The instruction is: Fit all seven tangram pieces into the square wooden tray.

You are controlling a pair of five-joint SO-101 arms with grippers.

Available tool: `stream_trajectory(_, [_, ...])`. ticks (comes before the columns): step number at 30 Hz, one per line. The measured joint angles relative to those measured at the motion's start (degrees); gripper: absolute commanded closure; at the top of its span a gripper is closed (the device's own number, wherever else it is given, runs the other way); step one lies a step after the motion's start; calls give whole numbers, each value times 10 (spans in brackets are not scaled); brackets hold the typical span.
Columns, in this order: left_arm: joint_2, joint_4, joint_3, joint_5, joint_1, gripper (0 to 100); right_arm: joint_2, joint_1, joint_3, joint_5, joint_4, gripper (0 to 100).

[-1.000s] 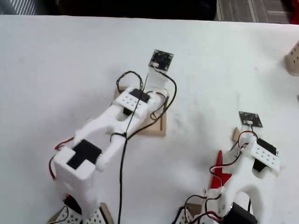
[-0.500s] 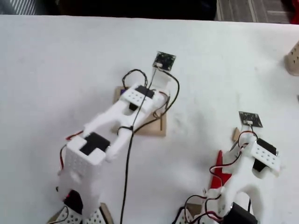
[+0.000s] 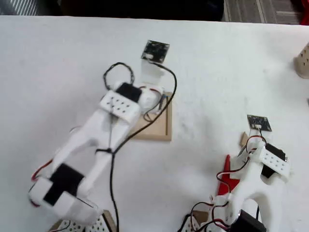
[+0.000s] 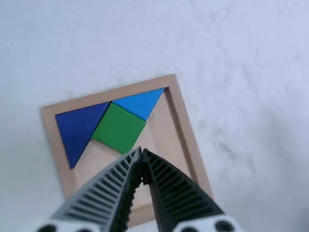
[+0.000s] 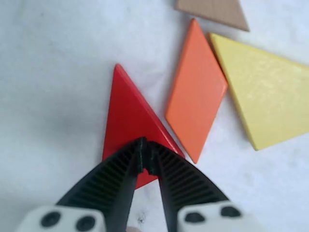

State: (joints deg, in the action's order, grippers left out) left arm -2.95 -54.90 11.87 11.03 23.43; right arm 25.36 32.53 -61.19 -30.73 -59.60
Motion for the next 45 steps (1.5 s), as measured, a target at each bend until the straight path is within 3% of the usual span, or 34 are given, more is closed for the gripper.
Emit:
stream_trajectory(7, [162, 37, 198, 1, -94, 976, 0, 0, 0, 0, 0, 978])
stream_trajectory(15, [244, 268, 490, 0, -206, 976, 0, 0, 0, 0, 1, 977])
stream_trajectory(19, [255, 289, 503, 1, -242, 976, 0, 0, 0, 0, 1, 967])
stream_trajectory(23, [255, 294, 503, -38, -251, 976, -6, -26, 12, 0, -6, 885])
stream_trajectory(29, [227, 294, 501, -73, -249, 976, -11, -58, 159, 43, -83, 758])
stream_trajectory(34, [174, 256, 450, -74, -248, 976, -11, -69, 282, 92, -145, 755])
stream_trajectory(39, [154, 217, 415, -76, -248, 971, -11, -79, 299, 93, -136, 755])
stream_trajectory(45, [154, 215, 411, -78, -248, 771, -97, -68, 302, 38, -77, 755])
